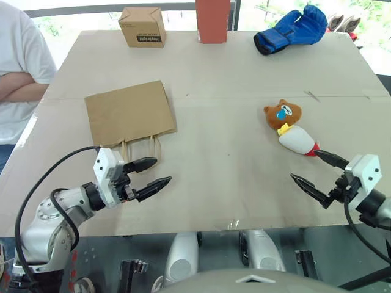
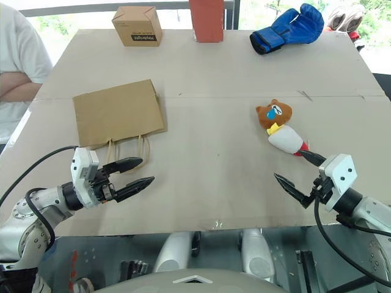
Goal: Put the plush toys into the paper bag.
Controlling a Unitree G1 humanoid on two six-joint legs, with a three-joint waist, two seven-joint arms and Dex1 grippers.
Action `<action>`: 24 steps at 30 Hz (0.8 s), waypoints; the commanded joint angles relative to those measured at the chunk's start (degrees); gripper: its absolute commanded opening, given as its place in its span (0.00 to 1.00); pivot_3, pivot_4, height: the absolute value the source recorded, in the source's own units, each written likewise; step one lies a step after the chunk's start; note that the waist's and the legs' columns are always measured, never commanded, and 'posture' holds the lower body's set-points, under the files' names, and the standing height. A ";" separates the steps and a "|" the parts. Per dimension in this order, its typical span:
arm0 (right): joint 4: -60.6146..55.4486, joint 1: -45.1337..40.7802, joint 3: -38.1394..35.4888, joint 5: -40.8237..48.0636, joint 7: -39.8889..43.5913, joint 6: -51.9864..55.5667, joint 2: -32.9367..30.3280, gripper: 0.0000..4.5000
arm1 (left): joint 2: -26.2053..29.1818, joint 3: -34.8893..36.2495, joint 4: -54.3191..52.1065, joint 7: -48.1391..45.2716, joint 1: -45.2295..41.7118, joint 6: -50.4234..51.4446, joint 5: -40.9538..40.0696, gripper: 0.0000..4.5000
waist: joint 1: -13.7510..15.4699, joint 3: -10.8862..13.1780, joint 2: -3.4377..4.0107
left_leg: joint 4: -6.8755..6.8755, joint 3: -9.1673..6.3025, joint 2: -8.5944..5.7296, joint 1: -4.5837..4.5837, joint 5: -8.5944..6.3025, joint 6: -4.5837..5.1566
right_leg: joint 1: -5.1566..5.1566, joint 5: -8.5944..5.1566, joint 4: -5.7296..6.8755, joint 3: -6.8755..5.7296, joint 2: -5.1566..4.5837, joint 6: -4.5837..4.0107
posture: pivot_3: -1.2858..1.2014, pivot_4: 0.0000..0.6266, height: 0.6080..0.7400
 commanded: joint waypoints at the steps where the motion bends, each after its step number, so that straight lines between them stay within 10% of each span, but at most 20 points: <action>1: -0.42 -2.33 1.46 1.26 0.60 -1.17 0.80 1.00 | 0.98 1.46 -2.51 0.72 -2.04 1.24 -2.07 0.95 | 0.01 0.00 0.00 | 0.00 0.00 0.00 0.00 0.00 0.00 | 0.00 0.00 0.00 0.00 0.00 0.00 | 0.52 0.24 1.00; 14: -2.80 -8.06 10.66 2.09 4.39 -3.23 2.25 1.00 | 10.47 12.80 8.93 -8.36 0.44 -10.22 5.68 0.95 | -0.05 -0.02 -0.03 | -0.05 -0.15 0.16 0.04 0.02 0.02 | -0.01 -0.01 0.07 -0.02 0.31 0.00 | 0.52 0.24 1.00; 24: -2.70 -9.86 14.71 0.51 2.80 -3.11 2.89 1.00 | 13.45 4.17 24.32 -13.59 -6.39 -31.22 19.45 0.95 | 0.09 -0.09 -0.15 | -0.06 0.42 0.21 0.02 -0.10 -0.19 | -0.03 0.00 0.06 -0.06 -0.09 -0.02 | 0.52 0.24 1.00</action>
